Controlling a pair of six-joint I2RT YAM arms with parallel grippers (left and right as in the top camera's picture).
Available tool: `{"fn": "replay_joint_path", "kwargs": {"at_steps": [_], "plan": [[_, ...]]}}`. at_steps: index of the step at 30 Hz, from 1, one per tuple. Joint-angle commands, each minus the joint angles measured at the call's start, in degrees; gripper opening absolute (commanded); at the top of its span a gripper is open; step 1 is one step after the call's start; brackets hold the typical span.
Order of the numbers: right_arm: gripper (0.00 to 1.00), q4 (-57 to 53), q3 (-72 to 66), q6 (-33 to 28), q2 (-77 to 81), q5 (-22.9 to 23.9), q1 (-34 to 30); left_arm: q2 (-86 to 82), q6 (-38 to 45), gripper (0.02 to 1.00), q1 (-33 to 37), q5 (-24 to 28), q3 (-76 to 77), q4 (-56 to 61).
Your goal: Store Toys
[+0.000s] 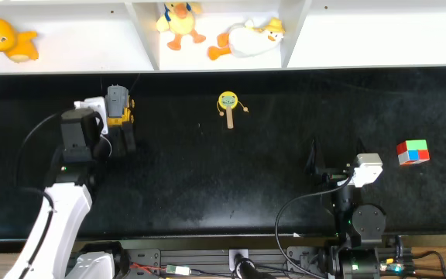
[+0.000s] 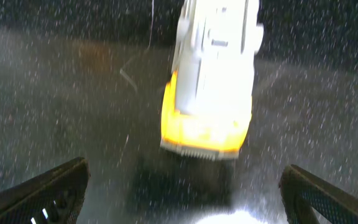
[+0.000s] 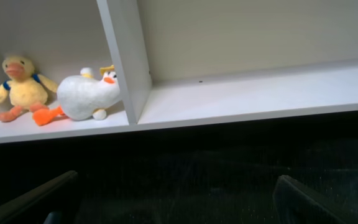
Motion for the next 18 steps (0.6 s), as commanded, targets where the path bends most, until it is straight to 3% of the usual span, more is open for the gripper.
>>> {"fn": "replay_joint_path", "kwargs": {"at_steps": [1,15,18], "plan": [[0.996,0.28,-0.79,0.42,-0.48,-0.55,0.28,5.27,-0.76,0.998,-0.31,-0.26,5.57,1.81],[0.996,0.26,-0.79,0.42,-0.48,-0.55,0.28,19.02,0.02,0.998,-0.31,2.62,13.20,2.01],[0.993,0.26,-0.79,0.42,-0.48,-0.55,0.28,19.32,0.04,0.805,-0.28,2.58,13.20,1.90]]}}
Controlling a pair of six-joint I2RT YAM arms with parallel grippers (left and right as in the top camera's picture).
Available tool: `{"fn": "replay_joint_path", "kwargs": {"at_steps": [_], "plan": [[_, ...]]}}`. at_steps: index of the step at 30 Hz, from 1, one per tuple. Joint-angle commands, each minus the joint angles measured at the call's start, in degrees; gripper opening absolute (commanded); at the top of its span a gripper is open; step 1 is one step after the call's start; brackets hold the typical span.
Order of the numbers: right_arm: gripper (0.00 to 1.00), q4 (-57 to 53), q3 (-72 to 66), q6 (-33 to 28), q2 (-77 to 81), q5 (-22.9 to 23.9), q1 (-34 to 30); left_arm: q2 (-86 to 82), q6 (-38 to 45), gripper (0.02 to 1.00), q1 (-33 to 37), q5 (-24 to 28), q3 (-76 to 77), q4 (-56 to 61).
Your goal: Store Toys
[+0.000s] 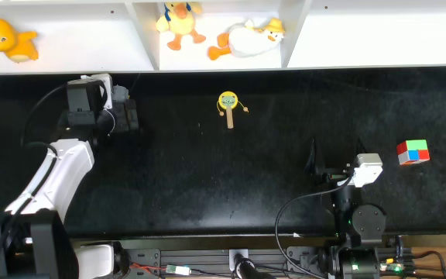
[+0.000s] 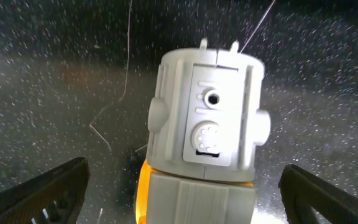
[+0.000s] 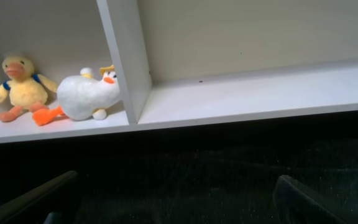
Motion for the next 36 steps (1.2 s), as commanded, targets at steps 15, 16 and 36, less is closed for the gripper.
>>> {"fn": "replay_joint_path", "kwargs": {"at_steps": [15,16,36], "plan": [[0.996,0.26,-0.79,0.42,-0.48,-0.57,0.28,-4.61,1.44,0.275,-0.20,0.59,1.29,-3.34],[0.996,0.24,-0.79,0.42,-0.48,-0.57,0.28,-6.05,1.46,0.275,-0.20,0.24,1.25,-4.44],[0.993,0.26,-0.79,0.42,-0.48,-0.57,0.28,-14.47,1.42,0.235,-0.22,2.45,5.53,-0.87]]}}
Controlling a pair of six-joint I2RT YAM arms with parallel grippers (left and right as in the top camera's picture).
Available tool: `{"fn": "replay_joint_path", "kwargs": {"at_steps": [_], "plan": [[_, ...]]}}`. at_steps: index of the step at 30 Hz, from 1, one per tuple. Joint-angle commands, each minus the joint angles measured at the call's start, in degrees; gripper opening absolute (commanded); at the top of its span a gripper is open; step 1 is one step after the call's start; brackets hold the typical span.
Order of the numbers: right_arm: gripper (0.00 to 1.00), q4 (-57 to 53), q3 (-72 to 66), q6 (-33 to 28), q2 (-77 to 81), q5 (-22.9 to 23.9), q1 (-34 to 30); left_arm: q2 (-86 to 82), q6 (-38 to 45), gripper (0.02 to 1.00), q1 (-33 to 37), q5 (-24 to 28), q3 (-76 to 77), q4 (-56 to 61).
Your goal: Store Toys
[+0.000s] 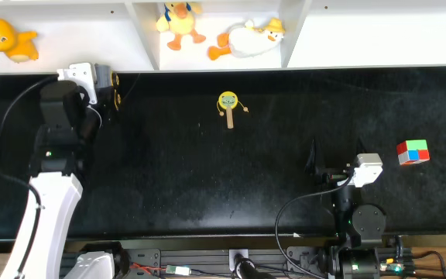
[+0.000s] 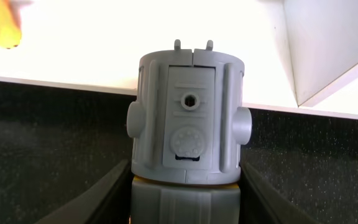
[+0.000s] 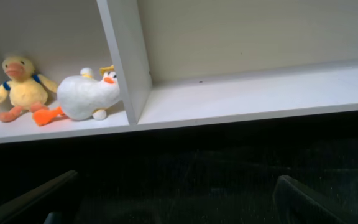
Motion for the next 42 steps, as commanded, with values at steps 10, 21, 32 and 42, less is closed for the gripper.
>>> {"fn": "replay_joint_path", "kwargs": {"at_steps": [10,21,32,42], "plan": [[0.996,0.33,-0.79,0.42,-0.48,-0.55,0.28,19.08,1.11,0.229,-0.22,1.38,19.61,0.48],[0.996,0.31,-0.79,0.42,-0.48,-0.55,0.28,27.54,1.14,0.229,-0.09,0.74,24.02,2.27],[0.996,0.31,-0.79,0.42,-0.48,-0.55,0.28,29.40,2.43,0.998,-0.09,0.76,24.02,3.78],[0.996,0.33,-0.79,0.42,-0.48,-0.55,0.28,23.63,4.63,0.998,-0.09,0.68,23.43,-6.08]]}}
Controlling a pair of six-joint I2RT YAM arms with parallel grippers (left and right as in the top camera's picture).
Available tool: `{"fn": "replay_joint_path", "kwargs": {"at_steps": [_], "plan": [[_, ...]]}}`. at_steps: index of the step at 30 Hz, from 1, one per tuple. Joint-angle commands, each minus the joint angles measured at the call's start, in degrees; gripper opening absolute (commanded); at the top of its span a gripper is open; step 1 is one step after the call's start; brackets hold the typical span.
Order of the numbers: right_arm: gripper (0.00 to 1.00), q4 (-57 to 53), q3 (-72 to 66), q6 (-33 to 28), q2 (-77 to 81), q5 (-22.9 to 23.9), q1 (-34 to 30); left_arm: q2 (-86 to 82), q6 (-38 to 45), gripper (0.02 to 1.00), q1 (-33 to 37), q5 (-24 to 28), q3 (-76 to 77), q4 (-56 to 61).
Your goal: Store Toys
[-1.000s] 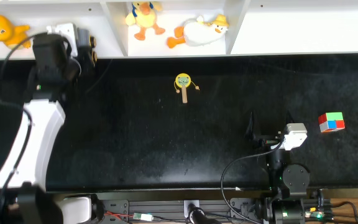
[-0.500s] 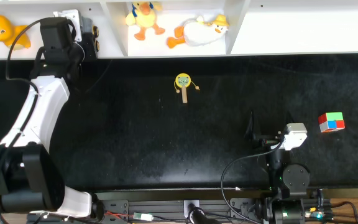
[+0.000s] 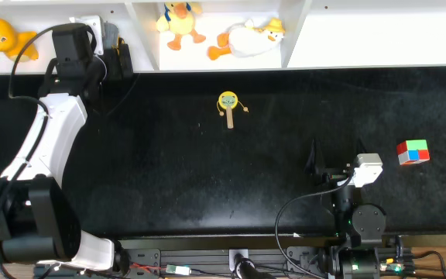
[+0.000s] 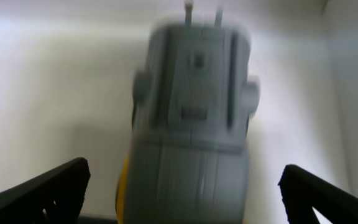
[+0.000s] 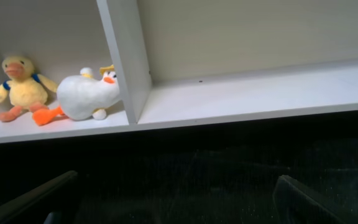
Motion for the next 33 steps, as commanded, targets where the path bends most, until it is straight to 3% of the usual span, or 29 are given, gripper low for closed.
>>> {"fn": "replay_joint_path", "kwargs": {"at_steps": [1,6,9,11,15,18,22,24,33], "plan": [[0.996,0.28,-0.79,0.42,-0.48,-0.55,0.28,-6.88,4.09,0.998,-0.09,0.11,-0.22,-5.84],[0.996,0.28,-0.79,0.42,-0.48,-0.55,0.28,-22.27,4.72,0.998,-0.09,-4.00,-10.01,-9.11],[0.996,0.31,-0.79,0.42,-0.48,-0.55,0.28,-38.71,4.42,0.998,-0.72,-3.26,-24.57,-10.10],[0.996,0.31,-0.79,0.42,-0.48,-0.55,0.28,-47.15,4.26,0.998,-1.53,-3.32,-32.70,-4.26],[0.996,0.28,-0.79,0.42,-0.48,-0.55,0.28,-66.69,5.25,0.998,-1.55,0.57,-52.43,19.39],[0.996,0.31,-0.79,0.42,-0.48,-0.55,0.28,-79.36,9.55,0.996,-1.55,4.61,-62.12,26.12],[0.996,0.31,-0.79,0.42,-0.48,-0.55,0.28,-92.72,8.66,0.998,-1.55,5.35,-69.18,23.28],[0.996,0.28,-0.79,0.42,-0.48,-0.55,0.28,-97.59,5.90,0.998,-1.55,3.80,-69.02,14.34],[0.996,0.31,-0.79,0.42,-0.48,-0.55,0.28,-97.09,3.80,0.998,-1.44,1.64,-69.00,11.39]]}}
